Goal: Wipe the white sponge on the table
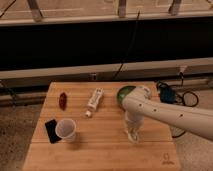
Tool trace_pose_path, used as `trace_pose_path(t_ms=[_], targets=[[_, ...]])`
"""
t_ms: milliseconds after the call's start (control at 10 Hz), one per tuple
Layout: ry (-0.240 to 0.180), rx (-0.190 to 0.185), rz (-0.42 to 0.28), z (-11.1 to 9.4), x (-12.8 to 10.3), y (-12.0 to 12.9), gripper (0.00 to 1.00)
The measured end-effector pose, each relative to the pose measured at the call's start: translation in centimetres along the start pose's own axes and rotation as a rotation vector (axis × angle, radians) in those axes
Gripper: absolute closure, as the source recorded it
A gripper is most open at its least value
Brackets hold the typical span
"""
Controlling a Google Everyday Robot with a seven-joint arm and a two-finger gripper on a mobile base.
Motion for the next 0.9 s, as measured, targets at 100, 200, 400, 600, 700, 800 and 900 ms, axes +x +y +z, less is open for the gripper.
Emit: trace_pose_path(t_ms=[100,200,400,600,700,800,900], targets=[[-0.014,0.011,0.019,0.2,0.1,0.3,1.00],[-0.026,0.021,0.039,0.4,0.5,0.7,1.00],[-0.041,0.038,0.069,0.6,2.0,1.2,1.00],[-0.045,0.046,0.068,0.7,2.8,0.7,1.00],[-0.046,0.048,0.062,0.8,3.0,0.4,1.00],[-0.047,0.049,0.055,0.9,3.1,0.1,1.00],[-0.049,0.049,0.037,0.9,3.1,-0.8,1.00]])
